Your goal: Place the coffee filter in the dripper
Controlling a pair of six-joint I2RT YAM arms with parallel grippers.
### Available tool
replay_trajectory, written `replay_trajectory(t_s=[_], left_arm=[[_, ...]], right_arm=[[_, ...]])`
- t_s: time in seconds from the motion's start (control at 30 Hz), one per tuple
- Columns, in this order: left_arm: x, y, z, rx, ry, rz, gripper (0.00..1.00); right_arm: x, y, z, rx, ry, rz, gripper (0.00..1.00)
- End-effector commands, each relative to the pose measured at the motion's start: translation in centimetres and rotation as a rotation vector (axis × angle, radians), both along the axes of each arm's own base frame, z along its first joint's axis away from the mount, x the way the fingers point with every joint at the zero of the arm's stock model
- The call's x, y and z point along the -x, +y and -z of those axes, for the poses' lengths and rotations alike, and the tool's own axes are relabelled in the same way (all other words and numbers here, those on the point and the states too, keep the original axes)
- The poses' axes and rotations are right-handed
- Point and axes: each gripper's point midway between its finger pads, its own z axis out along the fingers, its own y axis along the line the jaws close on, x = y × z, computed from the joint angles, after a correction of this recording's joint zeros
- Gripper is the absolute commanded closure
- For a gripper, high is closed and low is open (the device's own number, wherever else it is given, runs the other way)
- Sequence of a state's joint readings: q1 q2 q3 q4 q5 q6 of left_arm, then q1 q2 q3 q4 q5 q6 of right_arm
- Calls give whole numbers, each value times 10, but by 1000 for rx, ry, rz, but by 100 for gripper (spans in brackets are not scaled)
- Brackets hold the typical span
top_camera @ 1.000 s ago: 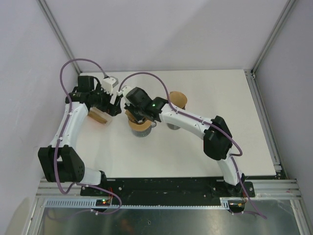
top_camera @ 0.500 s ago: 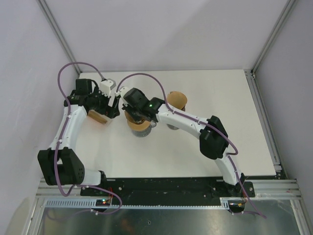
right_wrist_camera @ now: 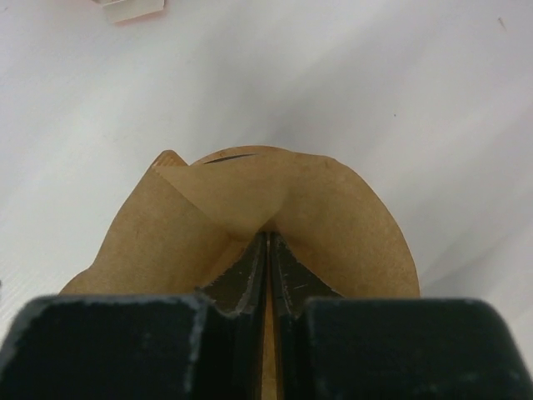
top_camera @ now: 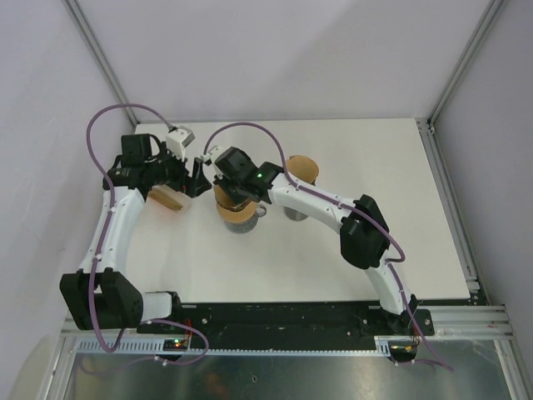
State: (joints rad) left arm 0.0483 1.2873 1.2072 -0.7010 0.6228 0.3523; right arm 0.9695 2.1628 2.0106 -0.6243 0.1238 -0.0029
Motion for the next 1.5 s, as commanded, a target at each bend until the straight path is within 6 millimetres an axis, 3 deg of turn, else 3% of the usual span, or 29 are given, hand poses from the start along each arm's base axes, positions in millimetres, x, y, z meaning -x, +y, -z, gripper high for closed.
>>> replay_trajectory(t_s=[0.0, 0.33, 0.47, 0.67, 0.77, 1.03, 1.2, 1.47], left_arm=[[-3, -12, -26, 81, -60, 27, 0], [-7, -17, -14, 122, -17, 32, 5], [-8, -19, -15, 134, -16, 36, 17], [-8, -23, -9, 145, 5, 51, 43], [-10, -25, -4, 140, 16, 55, 49], [-16, -34, 9, 97, 24, 64, 47], [-17, -37, 22, 71, 41, 69, 47], [-17, -38, 51, 31, 89, 77, 47]], right_arm=[[3, 4, -48, -84, -53, -14, 86], [10, 10, -93, -191, -93, -48, 67], [10, 6, -107, -210, -113, -45, 63], [1, -11, -118, -192, -174, 33, 57], [-6, -25, -114, -154, -205, 89, 55], [-18, -51, -86, -119, -190, 158, 50], [-18, -50, -64, -161, -137, 130, 50], [-19, -43, -46, -183, -104, 90, 50]])
